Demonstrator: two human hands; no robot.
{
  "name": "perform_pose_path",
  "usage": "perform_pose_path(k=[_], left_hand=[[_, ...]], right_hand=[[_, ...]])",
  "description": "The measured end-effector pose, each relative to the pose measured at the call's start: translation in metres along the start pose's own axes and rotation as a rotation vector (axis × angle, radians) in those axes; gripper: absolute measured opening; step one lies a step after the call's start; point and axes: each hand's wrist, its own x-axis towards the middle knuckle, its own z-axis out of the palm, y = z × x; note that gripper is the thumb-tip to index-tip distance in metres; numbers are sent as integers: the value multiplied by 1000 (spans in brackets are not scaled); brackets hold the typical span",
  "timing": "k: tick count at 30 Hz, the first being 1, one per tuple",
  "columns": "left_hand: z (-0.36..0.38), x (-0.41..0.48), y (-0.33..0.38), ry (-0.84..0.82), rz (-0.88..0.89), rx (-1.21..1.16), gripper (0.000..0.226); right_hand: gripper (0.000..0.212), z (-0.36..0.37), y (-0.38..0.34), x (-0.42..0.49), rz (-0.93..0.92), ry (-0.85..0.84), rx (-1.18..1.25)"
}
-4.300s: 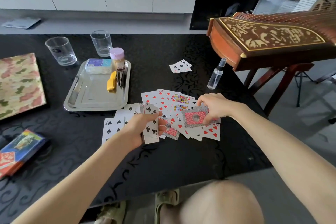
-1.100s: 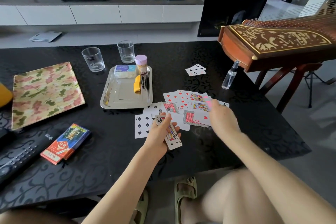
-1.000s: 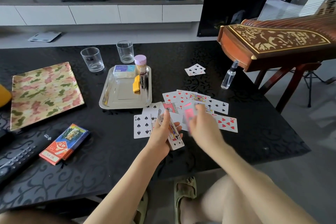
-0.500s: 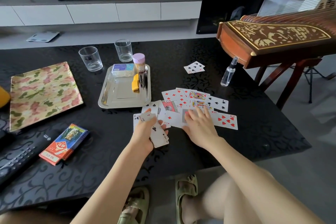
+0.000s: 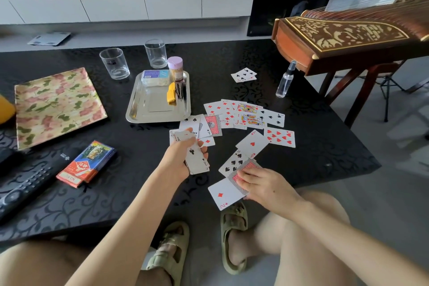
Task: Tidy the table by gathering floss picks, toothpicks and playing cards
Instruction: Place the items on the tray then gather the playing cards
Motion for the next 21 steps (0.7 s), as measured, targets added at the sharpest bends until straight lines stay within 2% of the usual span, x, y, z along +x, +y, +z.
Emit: perform_pose_path(k=[3, 7, 10, 13, 17, 18, 20, 21], left_hand=[[1, -1, -2, 16, -1, 27, 39], [1, -2, -1, 18, 16, 21, 35], [0, -6, 1, 11, 24, -8, 31], [-2, -8, 4, 9, 24, -34, 30], [-8, -12, 10, 0, 49, 25, 27], [-10, -12, 11, -12, 48, 37, 26], [-12, -13, 14, -31, 28, 79, 29], [-11, -14, 15, -27, 17, 126, 34]], right_hand=[[38, 1, -12, 1, 168, 129, 144], [10, -7, -25, 16, 358, 276, 295], [2, -17, -21, 41, 448, 260, 252], [7, -21, -15, 65, 503, 195, 210], [32, -21, -19, 79, 468, -122, 156], [31, -22, -19, 77, 483, -136, 204], [29, -30, -16, 74, 546, -4, 344], [26, -38, -15, 74, 575, 165, 424]])
